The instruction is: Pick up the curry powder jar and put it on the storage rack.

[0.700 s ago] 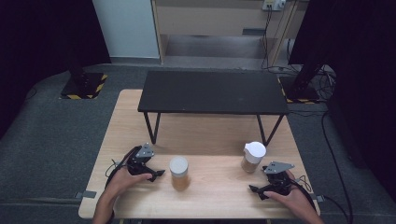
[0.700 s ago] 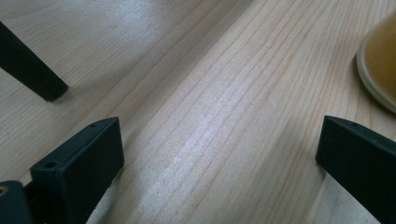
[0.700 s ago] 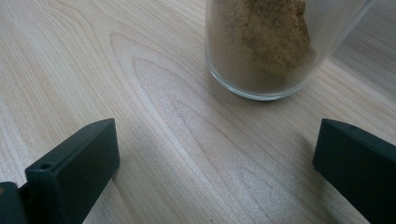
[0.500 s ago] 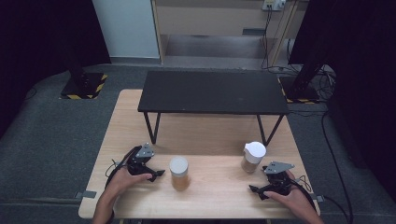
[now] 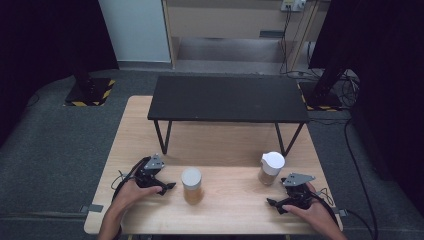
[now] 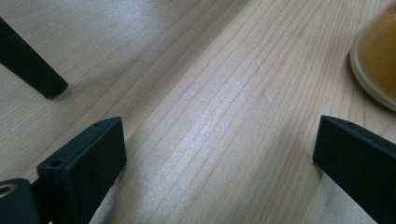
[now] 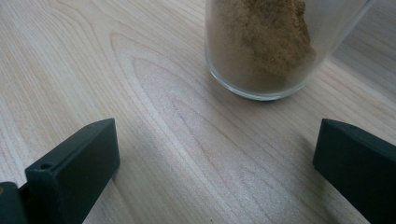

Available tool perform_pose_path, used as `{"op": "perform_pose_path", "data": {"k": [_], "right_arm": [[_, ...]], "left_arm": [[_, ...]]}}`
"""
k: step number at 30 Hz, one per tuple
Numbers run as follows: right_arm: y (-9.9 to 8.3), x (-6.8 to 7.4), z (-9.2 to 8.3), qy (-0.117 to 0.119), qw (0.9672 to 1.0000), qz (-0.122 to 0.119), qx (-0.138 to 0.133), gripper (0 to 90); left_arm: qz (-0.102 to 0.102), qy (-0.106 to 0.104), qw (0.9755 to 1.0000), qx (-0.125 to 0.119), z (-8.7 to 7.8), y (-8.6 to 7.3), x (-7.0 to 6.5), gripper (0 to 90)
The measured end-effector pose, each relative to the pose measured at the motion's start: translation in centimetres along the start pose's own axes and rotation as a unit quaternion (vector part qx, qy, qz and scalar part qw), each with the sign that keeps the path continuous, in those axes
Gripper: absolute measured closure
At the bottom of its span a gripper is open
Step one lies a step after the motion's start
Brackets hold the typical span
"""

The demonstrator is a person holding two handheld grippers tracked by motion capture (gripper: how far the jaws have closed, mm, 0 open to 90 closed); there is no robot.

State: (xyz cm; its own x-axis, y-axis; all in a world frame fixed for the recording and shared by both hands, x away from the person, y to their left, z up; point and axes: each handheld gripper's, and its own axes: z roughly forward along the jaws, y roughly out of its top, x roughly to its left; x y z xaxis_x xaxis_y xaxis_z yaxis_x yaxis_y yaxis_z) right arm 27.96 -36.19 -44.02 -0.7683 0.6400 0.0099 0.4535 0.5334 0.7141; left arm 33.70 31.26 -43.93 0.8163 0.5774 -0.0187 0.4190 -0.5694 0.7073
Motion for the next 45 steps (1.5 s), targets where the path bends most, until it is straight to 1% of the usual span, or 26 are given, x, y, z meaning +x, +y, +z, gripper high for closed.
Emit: {"op": "perform_pose_path", "data": {"k": [2, 3, 5, 8, 14, 20, 30, 37, 45], "right_arm": [[0.0, 0.0, 0.0, 0.000, 1.0000, 0.000, 0.000, 1.2], [0.0, 0.0, 0.0, 0.000, 1.0000, 0.000, 0.000, 1.2], [0.0, 0.0, 0.0, 0.000, 1.0000, 0.000, 0.000, 1.2], [0.0, 0.0, 0.0, 0.000, 1.0000, 0.000, 0.000, 1.2], [0.0, 0.0, 0.0, 0.000, 1.0000, 0.000, 0.000, 1.2], [0.0, 0.0, 0.0, 0.000, 1.0000, 0.000, 0.000, 1.2], [0.0, 0.0, 0.0, 0.000, 1.0000, 0.000, 0.000, 1.2], [0.0, 0.0, 0.0, 0.000, 1.0000, 0.000, 0.000, 1.2], [0.0, 0.0, 0.0, 0.000, 1.0000, 0.000, 0.000, 1.2]], "left_arm": [[-0.002, 0.002, 1.0000, 0.000, -0.1, 0.0, 0.0, 1.6], [-0.003, 0.002, 1.0000, -0.004, -0.5, -0.2, 0.0, 1.7], [-0.001, 0.003, 1.0000, -0.005, -0.7, -0.2, 0.0, 1.7], [0.002, 0.005, 0.9999, -0.013, -1.3, -0.4, -0.1, 1.6], [0.007, 0.006, 0.9999, -0.012, -2.2, -0.5, -0.2, 1.6], [0.013, 0.000, 0.9998, -0.018, -2.6, -0.5, -0.2, 1.6], [0.029, -0.014, 0.9992, -0.023, -3.1, -0.2, -0.6, 2.0], [0.046, -0.024, 0.9984, -0.021, -3.2, 0.2, -0.8, 1.9], [0.055, -0.040, 0.9974, -0.025, -3.5, 0.6, -0.8, 2.1]]}}
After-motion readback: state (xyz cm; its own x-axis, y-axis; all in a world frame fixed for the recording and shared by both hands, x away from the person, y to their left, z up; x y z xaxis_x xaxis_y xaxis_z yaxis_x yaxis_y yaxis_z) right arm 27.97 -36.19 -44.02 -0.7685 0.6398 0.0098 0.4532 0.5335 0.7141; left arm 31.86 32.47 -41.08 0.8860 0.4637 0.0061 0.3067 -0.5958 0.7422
